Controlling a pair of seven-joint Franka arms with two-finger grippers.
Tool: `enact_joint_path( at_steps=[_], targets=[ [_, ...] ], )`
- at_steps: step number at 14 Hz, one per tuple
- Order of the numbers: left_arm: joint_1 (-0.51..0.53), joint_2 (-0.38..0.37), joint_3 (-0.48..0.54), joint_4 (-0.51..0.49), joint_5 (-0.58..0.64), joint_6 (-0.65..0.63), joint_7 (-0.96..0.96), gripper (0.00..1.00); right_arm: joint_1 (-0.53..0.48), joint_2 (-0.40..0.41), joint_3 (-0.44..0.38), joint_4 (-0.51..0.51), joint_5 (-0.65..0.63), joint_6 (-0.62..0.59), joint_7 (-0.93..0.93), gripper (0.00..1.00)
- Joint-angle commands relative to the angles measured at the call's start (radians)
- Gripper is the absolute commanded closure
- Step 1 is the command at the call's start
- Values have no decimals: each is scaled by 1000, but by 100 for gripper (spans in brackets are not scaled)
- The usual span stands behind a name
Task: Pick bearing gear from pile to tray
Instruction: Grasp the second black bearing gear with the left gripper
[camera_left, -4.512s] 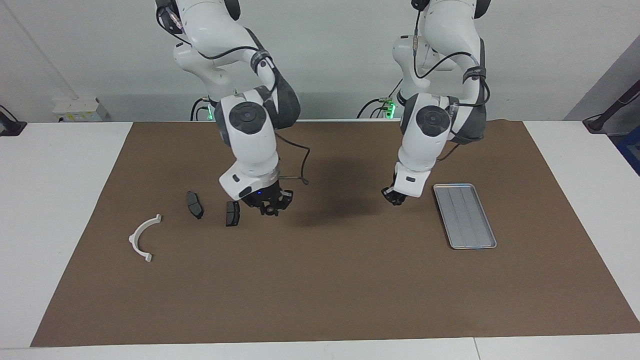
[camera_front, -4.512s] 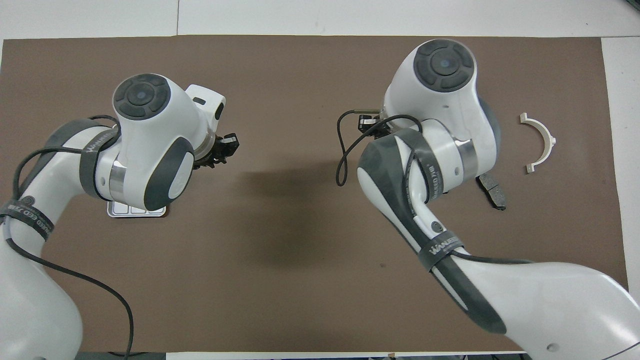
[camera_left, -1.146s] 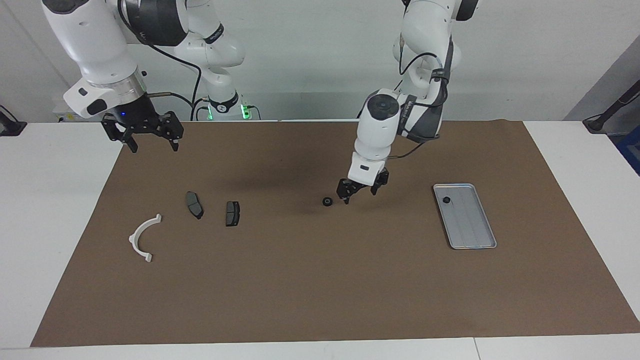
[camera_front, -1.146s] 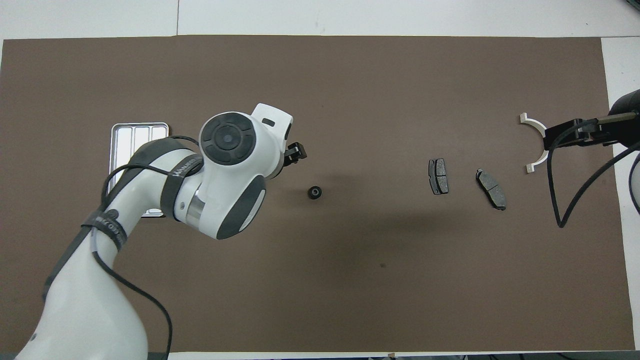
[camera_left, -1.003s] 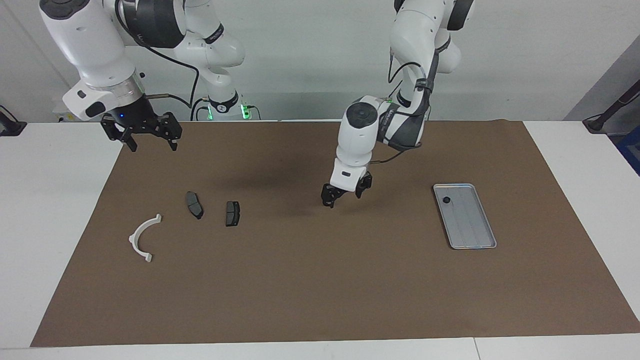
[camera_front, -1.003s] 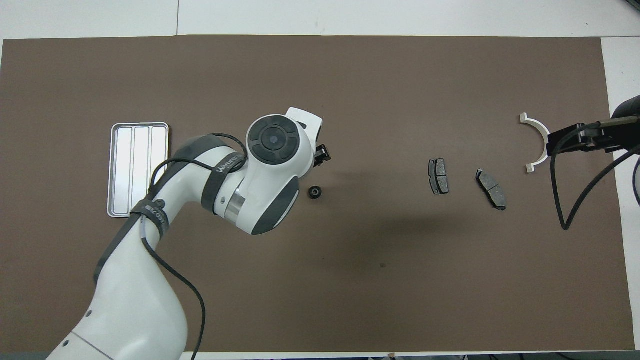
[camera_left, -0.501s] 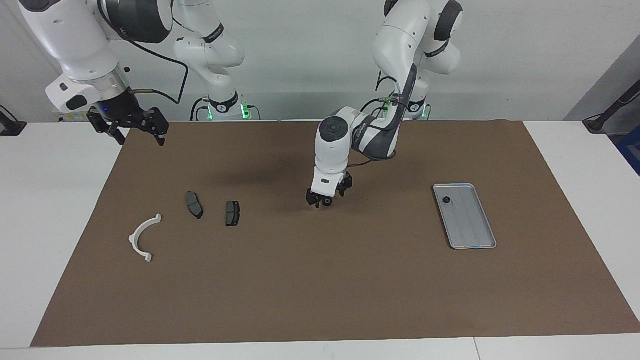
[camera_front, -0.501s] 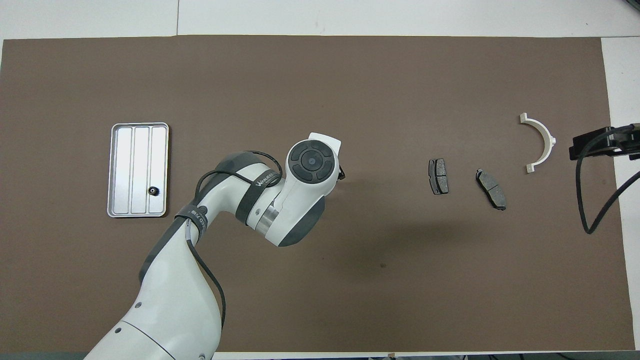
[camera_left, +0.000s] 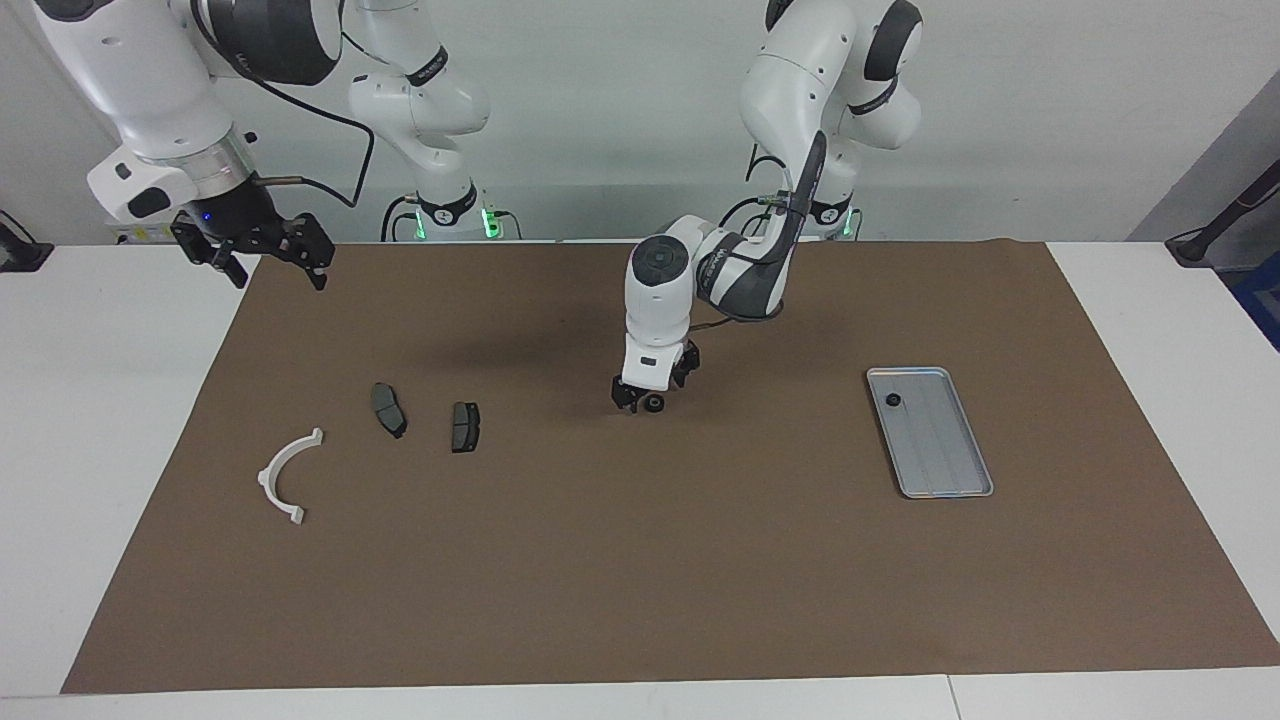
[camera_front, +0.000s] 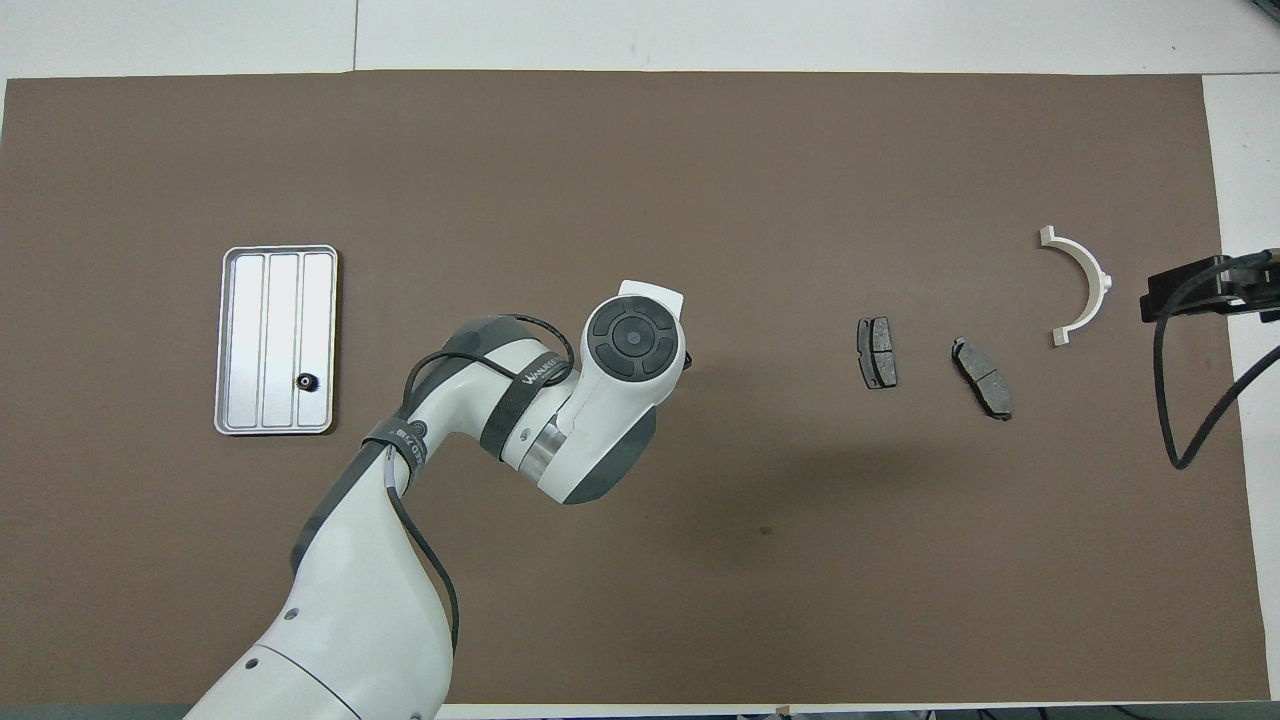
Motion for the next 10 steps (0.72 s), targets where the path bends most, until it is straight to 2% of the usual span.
enact_joint_path(
  at_steps=[1, 10],
  targets=[
    [-21, -9, 18, -29, 15, 36, -24, 9, -12, -20, 7, -25, 7, 12, 1, 0],
    [-6, 7, 20, -29, 20, 67, -23, 12, -12, -20, 9, -22, -14, 1, 7, 0]
  ],
)
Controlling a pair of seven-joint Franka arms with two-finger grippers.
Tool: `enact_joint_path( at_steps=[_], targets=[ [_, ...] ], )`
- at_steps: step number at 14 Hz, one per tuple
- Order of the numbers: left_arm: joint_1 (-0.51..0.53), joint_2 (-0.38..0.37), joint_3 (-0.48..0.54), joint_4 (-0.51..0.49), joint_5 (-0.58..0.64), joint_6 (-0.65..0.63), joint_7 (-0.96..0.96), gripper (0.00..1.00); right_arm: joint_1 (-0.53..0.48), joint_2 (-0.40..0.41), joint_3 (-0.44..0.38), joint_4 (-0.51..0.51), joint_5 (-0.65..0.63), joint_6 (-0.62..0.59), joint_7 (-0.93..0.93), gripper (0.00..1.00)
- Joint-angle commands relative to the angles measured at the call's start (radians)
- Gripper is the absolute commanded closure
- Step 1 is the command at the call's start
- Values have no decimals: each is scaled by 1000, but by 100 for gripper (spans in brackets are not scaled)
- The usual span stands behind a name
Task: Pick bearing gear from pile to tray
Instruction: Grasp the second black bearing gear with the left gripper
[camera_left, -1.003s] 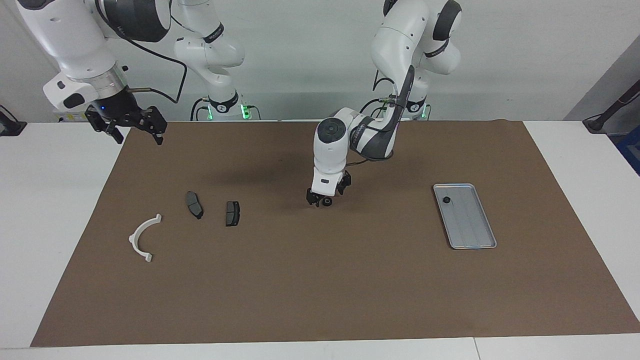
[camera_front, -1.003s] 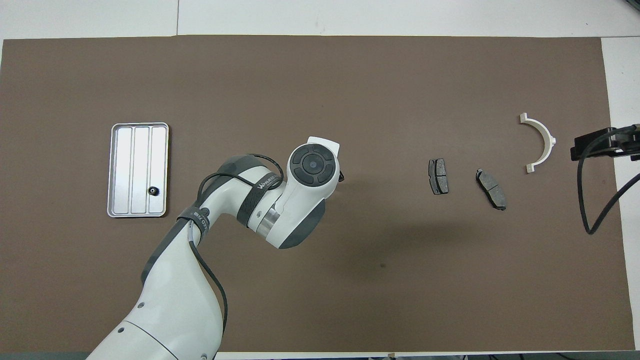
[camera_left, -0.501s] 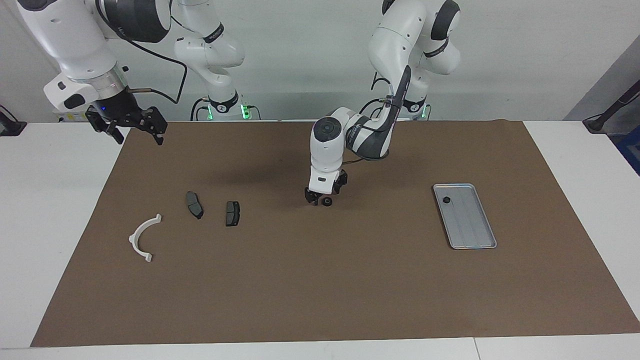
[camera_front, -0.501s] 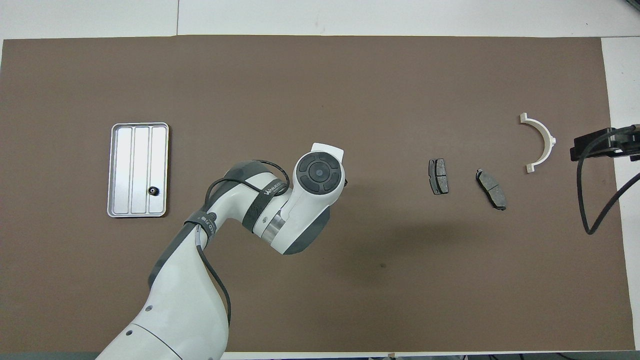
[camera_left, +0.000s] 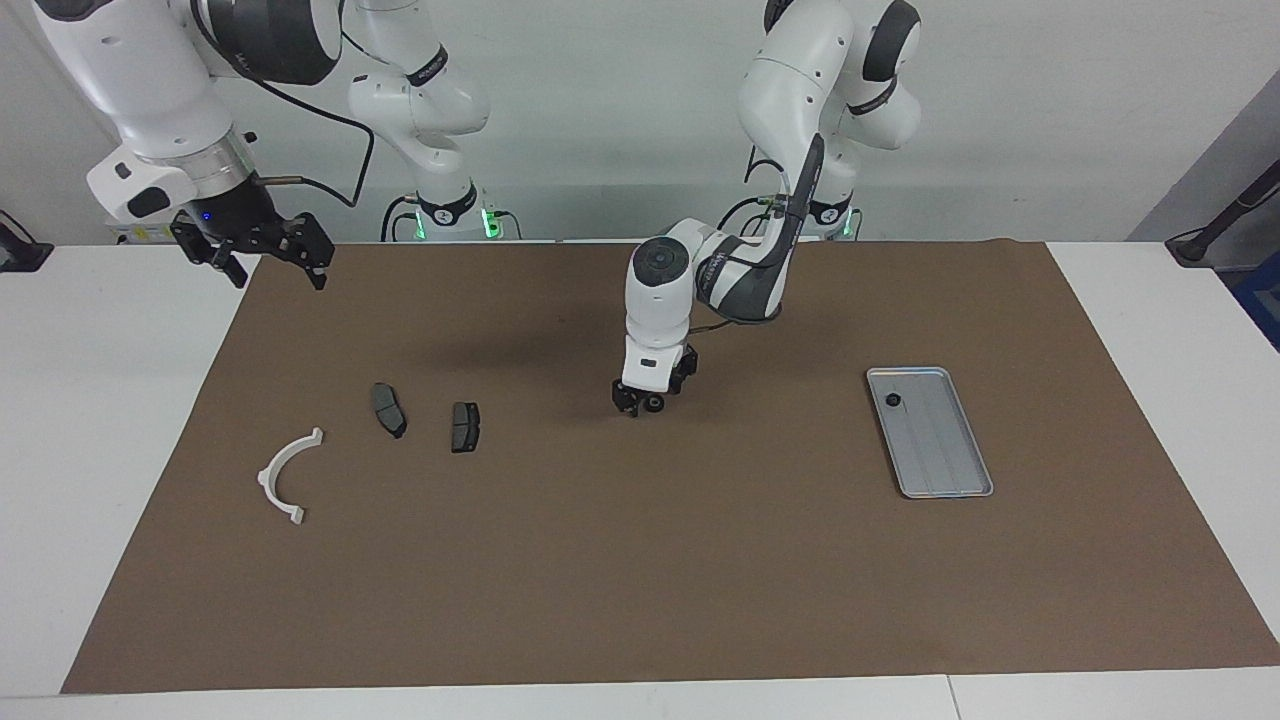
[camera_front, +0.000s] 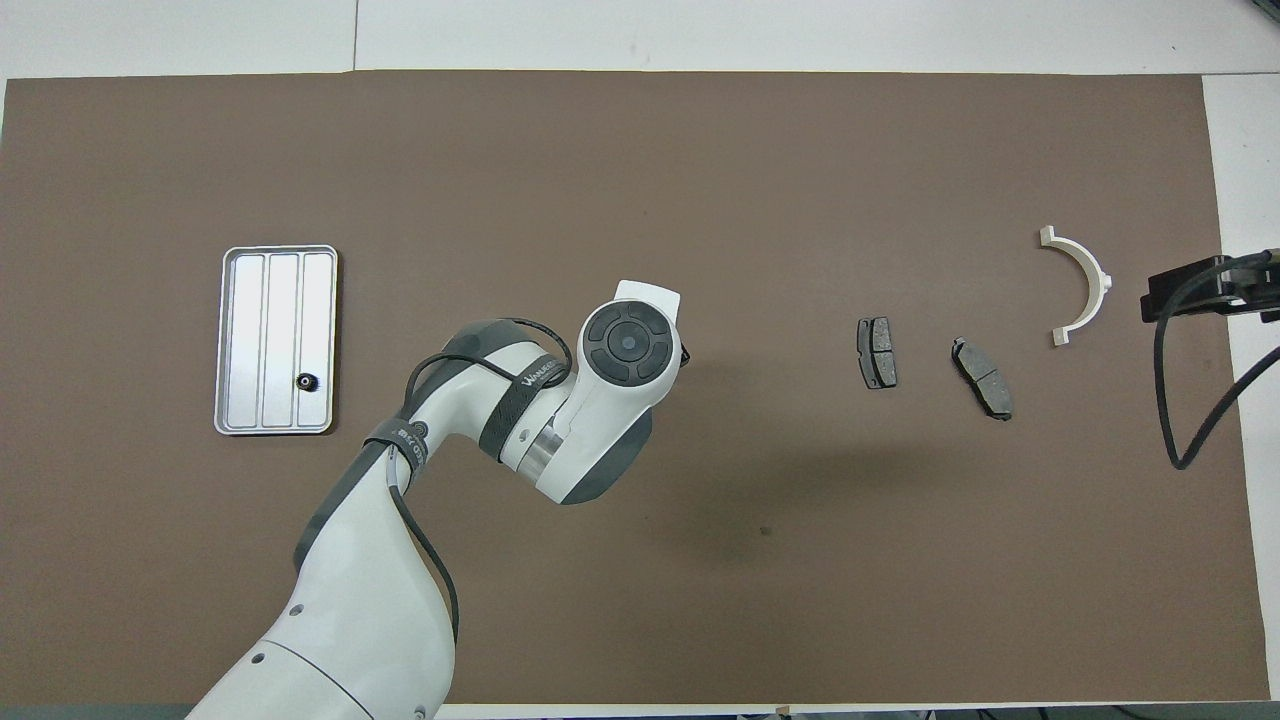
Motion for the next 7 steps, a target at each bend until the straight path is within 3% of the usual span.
enact_joint_path(
  at_steps=[1, 4, 5, 7],
  targets=[
    [-3, 0, 5, -14, 22, 15, -18, 15, -11, -20, 9, -23, -17, 1, 7, 0],
    [-3, 0, 5, -16, 25, 14, -16, 41, -11, -18, 10, -22, -15, 2, 10, 0],
    [-3, 0, 5, -16, 38, 16, -18, 56, -11, -18, 10, -22, -15, 2, 10, 0],
    [-8, 0, 5, -20, 42, 16, -19, 100, -11, -20, 10, -22, -15, 4, 10, 0]
  ],
)
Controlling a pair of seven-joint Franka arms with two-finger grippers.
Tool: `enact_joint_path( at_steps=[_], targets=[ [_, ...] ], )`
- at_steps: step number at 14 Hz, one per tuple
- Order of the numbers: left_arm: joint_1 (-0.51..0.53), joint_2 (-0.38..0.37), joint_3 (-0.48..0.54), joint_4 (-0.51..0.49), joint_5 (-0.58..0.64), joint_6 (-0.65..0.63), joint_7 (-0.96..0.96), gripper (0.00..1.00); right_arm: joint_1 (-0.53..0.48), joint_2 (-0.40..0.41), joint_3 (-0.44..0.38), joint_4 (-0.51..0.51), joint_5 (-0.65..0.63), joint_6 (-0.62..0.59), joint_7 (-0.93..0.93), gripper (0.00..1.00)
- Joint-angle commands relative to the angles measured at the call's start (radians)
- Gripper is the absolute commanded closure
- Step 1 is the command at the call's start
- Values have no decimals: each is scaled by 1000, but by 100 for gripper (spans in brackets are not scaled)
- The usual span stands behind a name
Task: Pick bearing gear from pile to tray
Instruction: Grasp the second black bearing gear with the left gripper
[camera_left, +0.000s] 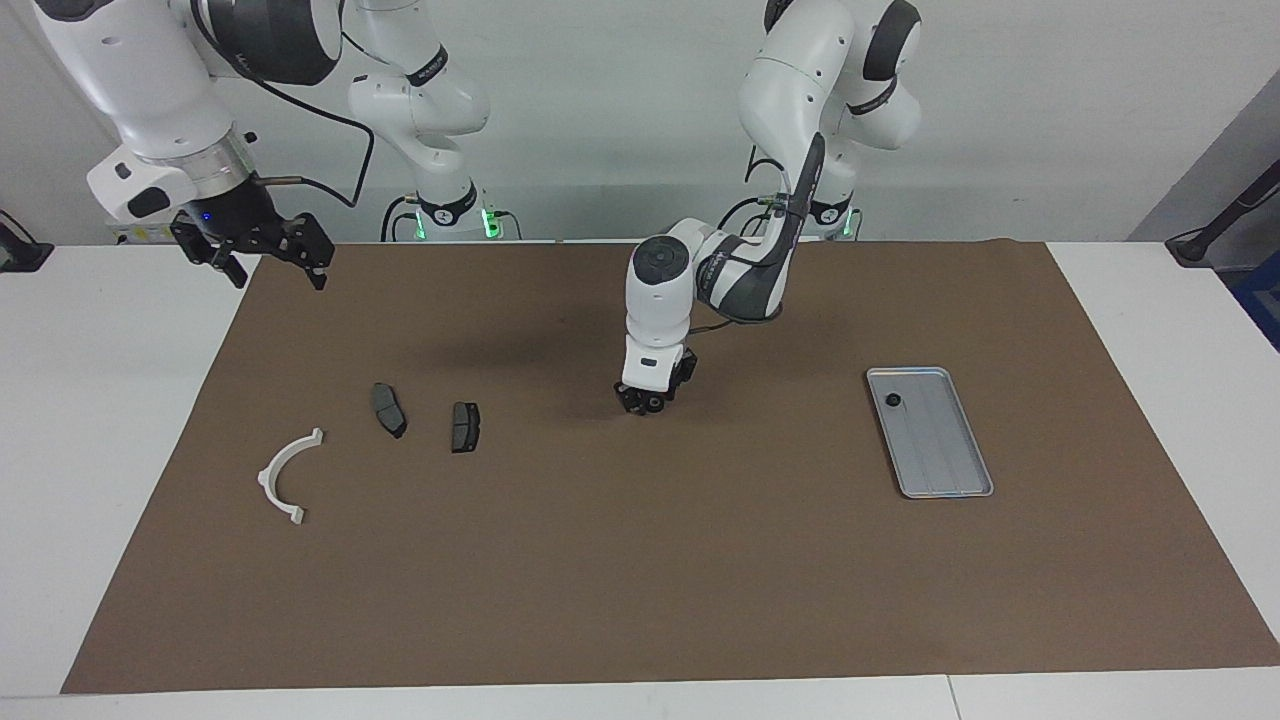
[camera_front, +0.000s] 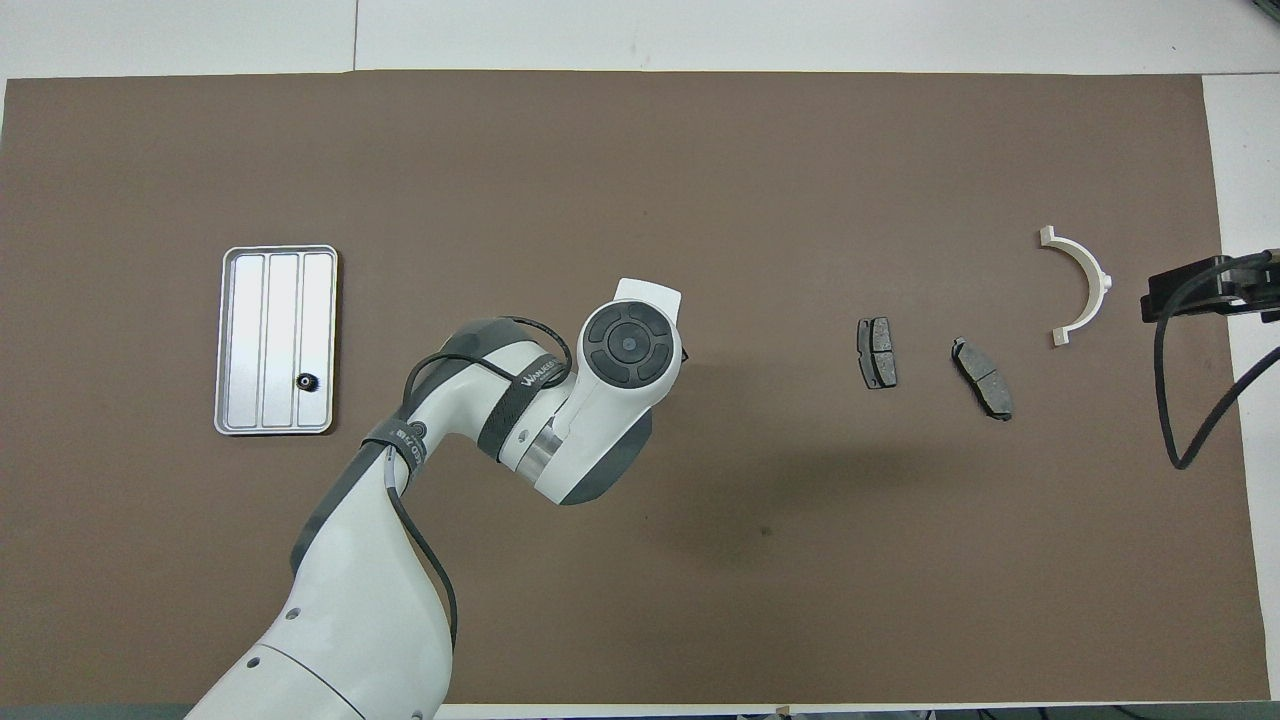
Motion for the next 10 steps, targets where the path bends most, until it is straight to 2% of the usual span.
enact_joint_path(
  at_steps=[1, 4, 6, 10],
  targets=[
    [-6, 8, 5, -24, 30, 11, -19, 100, -11, -18, 10, -22, -15, 4, 10, 0],
    [-1, 6, 7, -24, 45, 5, -19, 100, -11, -20, 10, -22, -15, 4, 9, 0],
    [0, 5, 25, 13, 53, -54, -15, 100, -11, -18, 10, -20, -15, 5, 7, 0],
    [40, -49, 50, 39, 53, -117, 7, 100, -11, -18, 10, -22, -15, 7, 6, 0]
  ],
)
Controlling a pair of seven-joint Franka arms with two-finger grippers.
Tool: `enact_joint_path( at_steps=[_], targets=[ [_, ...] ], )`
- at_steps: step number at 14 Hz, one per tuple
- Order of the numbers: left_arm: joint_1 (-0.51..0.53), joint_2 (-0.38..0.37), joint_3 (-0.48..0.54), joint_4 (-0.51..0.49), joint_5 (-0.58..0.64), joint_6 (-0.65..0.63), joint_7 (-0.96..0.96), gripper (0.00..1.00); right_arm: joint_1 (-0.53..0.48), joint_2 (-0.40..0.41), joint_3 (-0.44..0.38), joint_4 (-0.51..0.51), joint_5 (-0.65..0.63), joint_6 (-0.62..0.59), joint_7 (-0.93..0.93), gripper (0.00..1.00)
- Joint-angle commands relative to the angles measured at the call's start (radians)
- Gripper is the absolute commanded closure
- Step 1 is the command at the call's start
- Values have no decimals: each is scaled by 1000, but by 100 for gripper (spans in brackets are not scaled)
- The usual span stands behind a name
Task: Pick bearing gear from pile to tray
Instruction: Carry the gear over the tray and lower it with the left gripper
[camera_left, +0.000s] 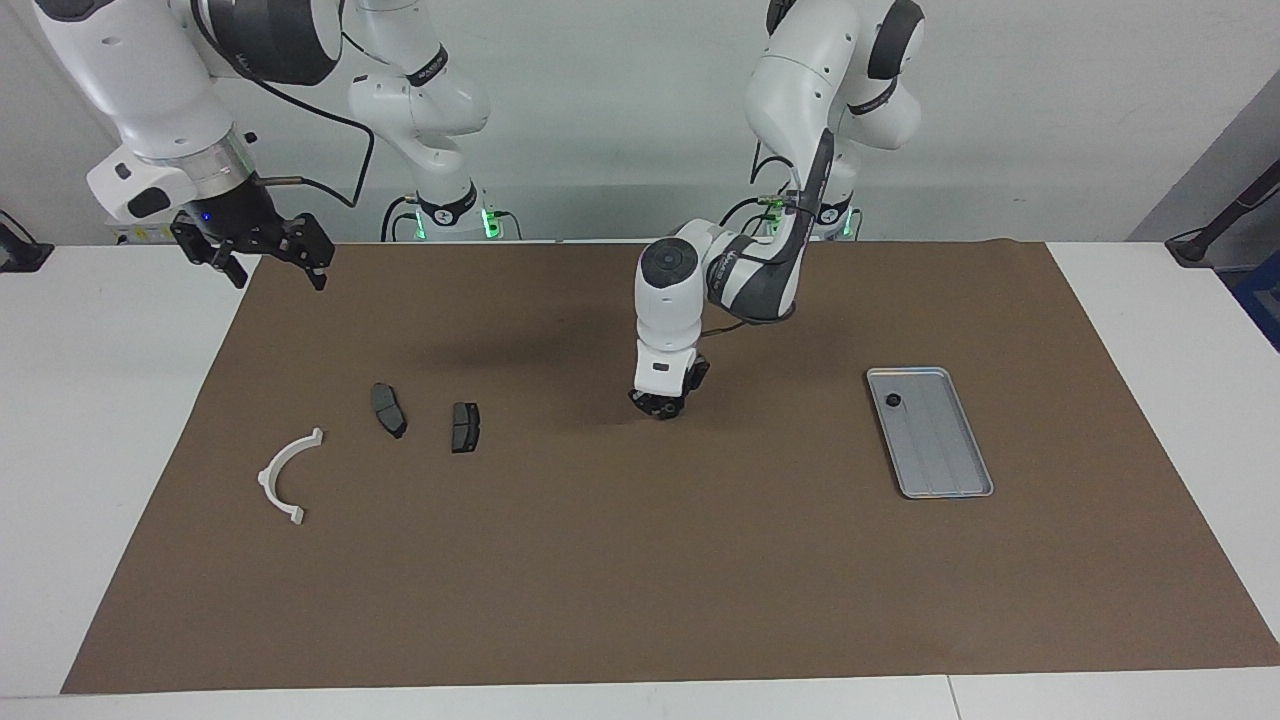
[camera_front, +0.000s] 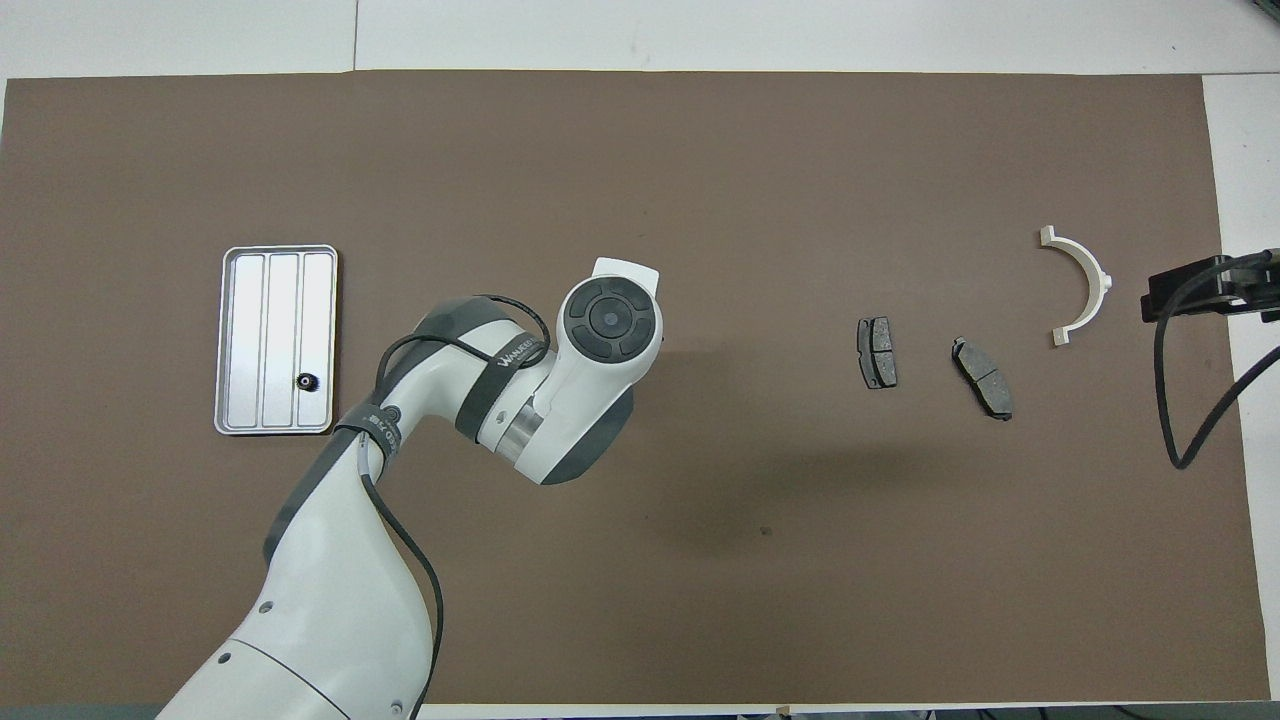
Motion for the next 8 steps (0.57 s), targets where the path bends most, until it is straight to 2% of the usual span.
enact_joint_path(
  at_steps=[1, 4, 8],
  targets=[
    [56, -62, 3, -1, 23, -59, 41, 100, -11, -18, 10, -22, -15, 7, 7, 0],
    [197, -137, 0, -25, 21, -113, 247, 100, -6, -15, 10, -22, -15, 8, 12, 0],
    [391, -146, 0, -31, 18, -130, 560, 100, -6, -12, 10, -20, -13, 10, 10, 0]
  ],
)
